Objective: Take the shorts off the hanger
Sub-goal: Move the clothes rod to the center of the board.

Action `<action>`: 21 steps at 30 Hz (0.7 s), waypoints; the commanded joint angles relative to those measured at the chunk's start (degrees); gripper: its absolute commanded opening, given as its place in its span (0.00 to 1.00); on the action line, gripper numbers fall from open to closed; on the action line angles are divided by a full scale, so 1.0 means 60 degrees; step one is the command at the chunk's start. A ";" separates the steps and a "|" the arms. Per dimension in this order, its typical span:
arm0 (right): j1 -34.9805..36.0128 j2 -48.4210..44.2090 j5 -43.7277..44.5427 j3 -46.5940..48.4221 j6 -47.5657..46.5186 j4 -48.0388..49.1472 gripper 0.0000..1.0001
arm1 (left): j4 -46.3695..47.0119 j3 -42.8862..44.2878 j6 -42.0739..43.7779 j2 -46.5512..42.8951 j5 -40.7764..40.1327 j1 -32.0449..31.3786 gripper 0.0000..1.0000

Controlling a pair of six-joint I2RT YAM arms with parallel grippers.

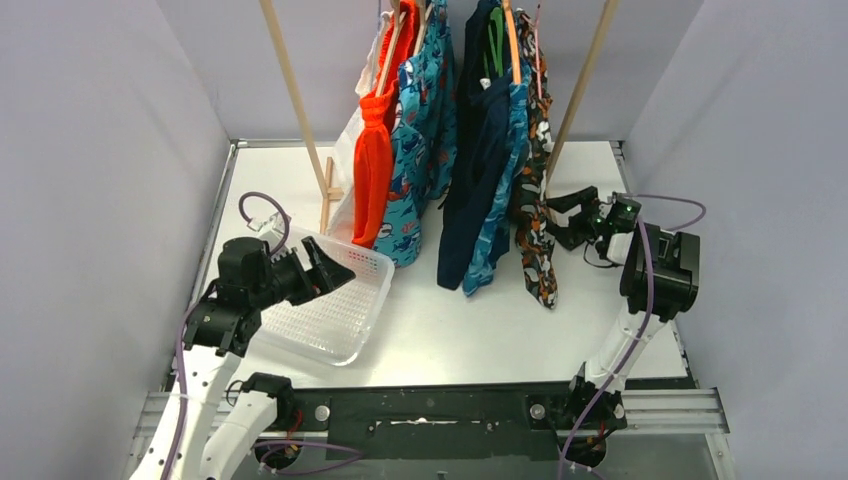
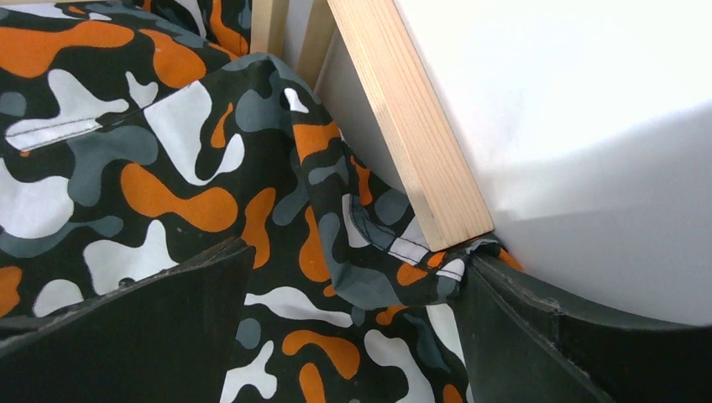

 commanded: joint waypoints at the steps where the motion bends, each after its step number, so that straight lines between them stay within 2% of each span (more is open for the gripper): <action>1: 0.0279 0.0270 0.0772 0.1664 -0.1091 -0.0982 0.86 | 0.0565 -0.0033 0.0225 0.0379 0.0932 -0.0058 0.80; 5: 0.0533 -0.0355 0.2580 0.2268 -0.2846 -0.3604 0.89 | 0.0061 -0.0058 0.0597 0.0554 0.0811 -0.0267 0.80; 8: 0.0539 -0.1206 0.3872 0.2100 -0.3574 -0.4697 0.94 | -0.0020 -0.0314 0.0541 0.0604 0.0720 -0.0445 0.80; 12: 0.0485 -0.2314 0.4732 0.2078 -0.4247 -0.5909 0.98 | 0.0590 -0.0664 0.0084 0.0615 0.0445 -0.1030 0.80; 17: 0.0196 -0.3837 0.5749 0.1782 -0.4559 -0.7085 0.98 | 0.1208 -0.0732 -0.0411 0.1180 -0.0594 -0.2380 0.80; 21: 0.0086 -0.5354 0.5872 0.1016 -0.4617 -0.7526 0.98 | 0.1274 -0.0530 -0.1056 0.1956 -0.2810 -0.4150 0.79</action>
